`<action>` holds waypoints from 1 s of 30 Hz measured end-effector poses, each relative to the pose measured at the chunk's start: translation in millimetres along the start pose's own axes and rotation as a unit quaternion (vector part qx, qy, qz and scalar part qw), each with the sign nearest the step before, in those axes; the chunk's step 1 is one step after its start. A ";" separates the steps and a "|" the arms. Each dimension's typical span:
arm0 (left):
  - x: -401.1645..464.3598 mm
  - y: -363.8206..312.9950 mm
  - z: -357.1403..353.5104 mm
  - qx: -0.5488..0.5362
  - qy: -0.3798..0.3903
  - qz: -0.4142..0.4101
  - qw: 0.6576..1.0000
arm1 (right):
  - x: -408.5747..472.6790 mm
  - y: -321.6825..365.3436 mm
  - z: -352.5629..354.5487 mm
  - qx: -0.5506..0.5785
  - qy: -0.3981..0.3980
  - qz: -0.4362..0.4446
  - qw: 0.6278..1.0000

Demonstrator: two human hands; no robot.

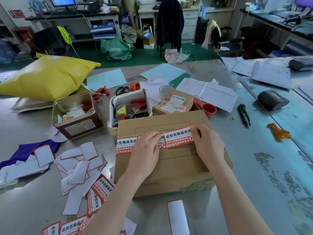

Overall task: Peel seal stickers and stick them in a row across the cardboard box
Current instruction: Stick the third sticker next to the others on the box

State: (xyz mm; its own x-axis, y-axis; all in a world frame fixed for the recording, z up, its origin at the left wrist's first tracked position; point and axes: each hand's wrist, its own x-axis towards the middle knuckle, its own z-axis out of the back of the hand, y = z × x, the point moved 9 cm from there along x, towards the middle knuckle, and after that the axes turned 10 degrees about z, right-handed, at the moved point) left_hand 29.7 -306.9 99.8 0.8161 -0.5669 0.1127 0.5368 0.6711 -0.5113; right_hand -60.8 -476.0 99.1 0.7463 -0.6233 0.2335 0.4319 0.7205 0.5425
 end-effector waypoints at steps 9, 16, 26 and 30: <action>-0.3 -0.9 -3.3 0.016 0.015 -0.007 1.000 | -0.5 1.7 1.0 -0.014 -0.002 0.008 1.000; -1.8 -7.1 -2.6 0.022 0.019 -0.038 0.999 | 1.5 1.4 -1.1 -0.019 0.003 0.010 1.000; -14.7 -18.5 5.3 -0.033 0.004 -0.092 0.995 | 0.9 0.6 -1.6 -0.025 -0.004 0.011 1.000; -11.6 -24.4 -15.5 0.074 0.080 -0.097 0.989 | 1.2 1.2 -1.0 -0.027 -0.011 0.017 0.999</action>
State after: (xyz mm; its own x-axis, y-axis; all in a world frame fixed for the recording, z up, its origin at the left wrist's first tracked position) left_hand 3.8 -324.1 97.8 0.6570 -0.7519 0.0541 0.7149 0.5986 -0.3613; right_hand -58.9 -475.6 99.2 0.7500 -0.6042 0.2690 0.4332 0.7561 0.4906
